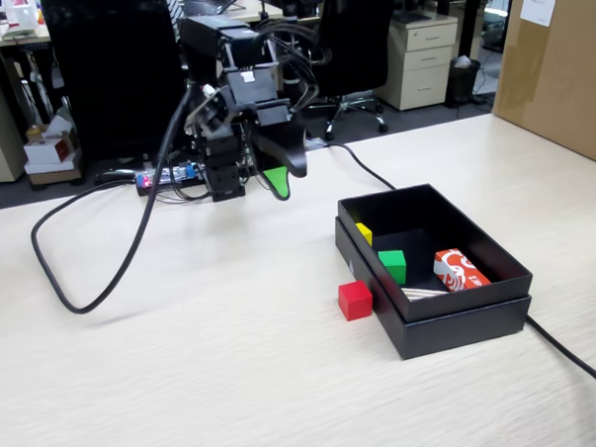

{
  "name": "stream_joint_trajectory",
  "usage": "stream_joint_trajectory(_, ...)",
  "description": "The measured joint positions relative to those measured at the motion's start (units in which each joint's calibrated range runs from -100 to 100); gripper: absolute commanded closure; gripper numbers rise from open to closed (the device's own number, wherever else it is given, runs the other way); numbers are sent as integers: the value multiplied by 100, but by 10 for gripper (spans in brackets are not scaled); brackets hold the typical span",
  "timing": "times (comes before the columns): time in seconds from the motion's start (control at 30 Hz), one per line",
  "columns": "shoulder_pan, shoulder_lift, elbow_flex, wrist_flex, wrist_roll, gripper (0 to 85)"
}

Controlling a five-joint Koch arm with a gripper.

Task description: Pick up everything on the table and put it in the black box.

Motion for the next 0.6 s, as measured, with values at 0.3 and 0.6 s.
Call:
stream_joint_trajectory(0.3,54,2809,1351,-8,176,382)
stream_joint_trajectory(0.6,142,4065,1935,-8,259,382)
